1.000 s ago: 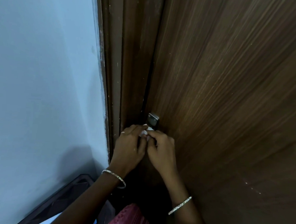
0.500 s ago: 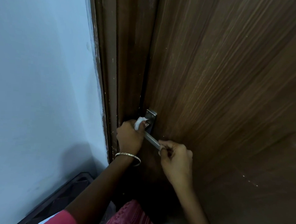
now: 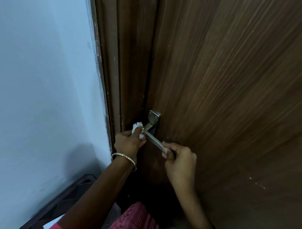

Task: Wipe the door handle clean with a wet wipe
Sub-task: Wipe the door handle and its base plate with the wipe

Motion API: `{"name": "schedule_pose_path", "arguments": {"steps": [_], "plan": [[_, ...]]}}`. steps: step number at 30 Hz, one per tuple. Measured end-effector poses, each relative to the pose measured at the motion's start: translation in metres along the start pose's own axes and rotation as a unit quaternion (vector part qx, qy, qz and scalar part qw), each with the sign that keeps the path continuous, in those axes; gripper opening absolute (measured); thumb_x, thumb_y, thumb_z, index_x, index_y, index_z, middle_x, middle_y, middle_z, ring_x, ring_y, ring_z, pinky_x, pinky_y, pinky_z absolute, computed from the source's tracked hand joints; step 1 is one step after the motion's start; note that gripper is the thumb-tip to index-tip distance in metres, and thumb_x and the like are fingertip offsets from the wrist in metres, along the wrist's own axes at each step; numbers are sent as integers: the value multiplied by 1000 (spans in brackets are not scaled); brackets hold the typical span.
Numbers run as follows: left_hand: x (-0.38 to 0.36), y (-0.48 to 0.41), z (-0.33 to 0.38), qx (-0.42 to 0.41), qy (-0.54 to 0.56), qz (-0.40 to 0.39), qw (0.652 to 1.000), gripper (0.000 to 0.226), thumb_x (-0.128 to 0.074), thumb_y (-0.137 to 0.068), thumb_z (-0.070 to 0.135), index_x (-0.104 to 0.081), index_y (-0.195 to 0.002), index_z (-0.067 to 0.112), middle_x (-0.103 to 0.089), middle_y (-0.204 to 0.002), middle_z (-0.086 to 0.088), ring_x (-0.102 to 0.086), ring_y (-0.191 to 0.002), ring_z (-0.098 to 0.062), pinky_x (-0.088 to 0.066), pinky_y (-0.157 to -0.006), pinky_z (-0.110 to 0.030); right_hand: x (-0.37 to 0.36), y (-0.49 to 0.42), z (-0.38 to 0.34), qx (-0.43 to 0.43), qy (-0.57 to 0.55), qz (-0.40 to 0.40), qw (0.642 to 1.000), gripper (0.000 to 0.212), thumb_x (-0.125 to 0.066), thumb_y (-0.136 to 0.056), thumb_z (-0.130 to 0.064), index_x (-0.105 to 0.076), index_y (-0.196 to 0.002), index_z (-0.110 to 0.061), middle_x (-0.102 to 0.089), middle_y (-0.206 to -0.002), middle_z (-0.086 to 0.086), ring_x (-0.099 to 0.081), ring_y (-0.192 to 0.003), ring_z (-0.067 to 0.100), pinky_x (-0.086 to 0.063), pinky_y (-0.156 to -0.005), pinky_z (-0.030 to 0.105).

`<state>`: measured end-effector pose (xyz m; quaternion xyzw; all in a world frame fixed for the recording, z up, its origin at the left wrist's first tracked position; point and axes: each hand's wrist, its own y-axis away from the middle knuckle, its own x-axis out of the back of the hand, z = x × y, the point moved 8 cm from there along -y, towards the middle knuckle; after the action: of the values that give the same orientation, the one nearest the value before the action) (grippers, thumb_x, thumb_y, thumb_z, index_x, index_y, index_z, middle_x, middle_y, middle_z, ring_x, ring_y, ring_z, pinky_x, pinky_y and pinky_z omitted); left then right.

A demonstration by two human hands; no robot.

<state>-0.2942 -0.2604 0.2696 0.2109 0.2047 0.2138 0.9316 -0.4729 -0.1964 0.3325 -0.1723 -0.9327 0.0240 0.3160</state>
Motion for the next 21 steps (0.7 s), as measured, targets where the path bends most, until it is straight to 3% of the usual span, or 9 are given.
{"name": "schedule_pose_path", "arguments": {"steps": [3, 7, 12, 14, 16, 19, 21], "plan": [[1, 5, -4, -1, 29, -14, 999, 19, -75, -84, 14, -67, -89, -2, -71, -93, -22, -72, -86, -30, -61, -65, -28, 0, 1, 0, 6, -11, 6, 1000, 27, -67, -91, -4, -76, -111, -20, -77, -98, -8, -71, -85, -2, -61, -78, 21], [-3, 23, -8, -75, -31, -12, 997, 17, -69, -89, 15, -63, -91, -1, -72, -91, -19, -74, -81, -24, -62, -67, -30, 1, 2, -1, 10, -24, 7, 1000, 29, -67, -90, -2, -76, -111, -19, -77, -102, -8, -72, -90, 0, -61, -80, 20], [-1, 39, 1, -263, -233, 24, 936, 19, -69, -87, 35, -60, -79, 20, -72, -68, 4, -72, -63, -9, -60, -64, -40, 2, 3, 0, 15, -48, 13, 999, 27, -67, -90, -3, -77, -110, -18, -78, -101, -9, -73, -92, 2, -61, -82, 23], [-5, 46, 1, -295, -261, -1, 919, 22, -65, -85, 43, -59, -80, 23, -70, -67, 5, -70, -63, -8, -58, -61, -41, 3, 3, 0, 16, -44, 11, 999, 28, -67, -89, -2, -78, -109, -19, -78, -102, -9, -71, -92, -3, -57, -83, 13], [-10, 58, -1, -320, -285, -24, 903, 22, -63, -86, 43, -60, -81, 22, -69, -67, 5, -67, -61, -6, -57, -59, -35, 5, 2, -1, 14, -40, 4, 999, 29, -66, -89, -1, -78, -108, -20, -77, -103, -11, -66, -88, -12, -50, -80, 2], [-17, 77, 0, -356, -326, -44, 875, 15, -66, -89, 33, -62, -81, 21, -67, -65, 7, -63, -59, -2, -48, -53, -19, 6, 2, 0, 8, -48, -19, 999, 32, -64, -90, -4, -77, -109, -26, -77, -102, -14, -69, -95, -7, -54, -84, 9], [-20, 83, -2, -365, -324, -69, 870, 12, -66, -90, 30, -63, -83, 21, -67, -65, 8, -64, -59, -2, -46, -53, -17, 6, 3, 3, 1, -58, -33, 998, 35, -61, -90, -3, -76, -110, -27, -77, -102, -15, -69, -98, -6, -54, -87, 12]]}}
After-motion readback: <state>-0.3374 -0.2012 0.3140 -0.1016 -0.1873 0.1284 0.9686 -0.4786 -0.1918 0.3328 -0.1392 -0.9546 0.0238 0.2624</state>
